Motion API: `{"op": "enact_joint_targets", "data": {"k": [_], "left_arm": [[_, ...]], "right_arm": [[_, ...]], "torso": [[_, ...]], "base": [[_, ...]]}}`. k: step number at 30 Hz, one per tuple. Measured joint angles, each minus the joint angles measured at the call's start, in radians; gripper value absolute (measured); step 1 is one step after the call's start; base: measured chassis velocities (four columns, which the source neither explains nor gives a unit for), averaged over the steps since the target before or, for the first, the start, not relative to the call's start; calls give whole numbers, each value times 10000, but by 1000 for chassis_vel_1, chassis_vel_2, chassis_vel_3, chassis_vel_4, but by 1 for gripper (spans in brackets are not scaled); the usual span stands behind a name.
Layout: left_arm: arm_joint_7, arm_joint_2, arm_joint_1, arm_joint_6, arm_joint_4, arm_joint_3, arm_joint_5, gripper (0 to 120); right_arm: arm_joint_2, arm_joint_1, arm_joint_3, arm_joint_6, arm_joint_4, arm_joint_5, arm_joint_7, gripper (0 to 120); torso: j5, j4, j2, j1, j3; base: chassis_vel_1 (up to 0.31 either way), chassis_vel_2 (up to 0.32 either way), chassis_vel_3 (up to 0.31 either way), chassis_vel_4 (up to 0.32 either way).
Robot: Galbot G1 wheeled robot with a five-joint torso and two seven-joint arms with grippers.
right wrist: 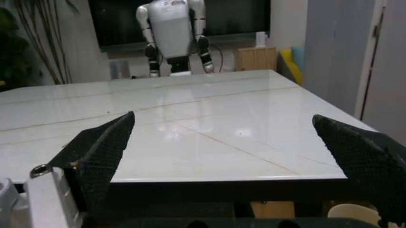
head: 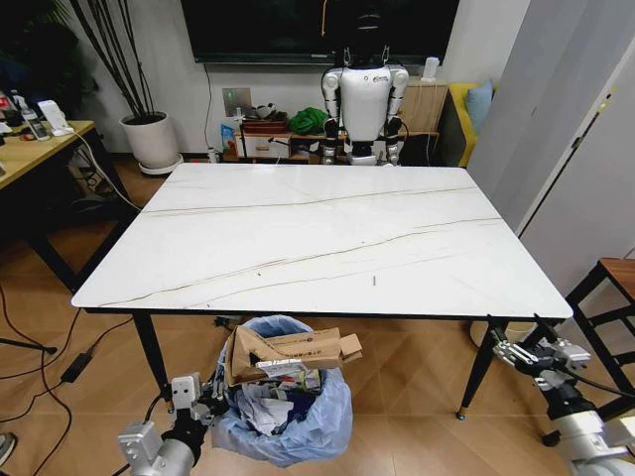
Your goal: Pick up the trash bin and place the trash from the table into it.
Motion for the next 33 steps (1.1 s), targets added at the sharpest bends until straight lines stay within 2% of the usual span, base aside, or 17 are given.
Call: {"op": "enact_joint_targets", "data": {"k": [18,33], "left_arm": [[-85,65,-6,0,-51,-64,185,0],[-280,44,-53,-402,209,14,1064,0]], "right_arm": [[519,-97,168,-186,58,-270,509,100],[539,-91,150,-253,58,-261,541,100]], "torso": [[1,0,-2,0,0],[0,0,-2,0,0]], "base": [[0,0,0,0],[0,0,0,0]]}}
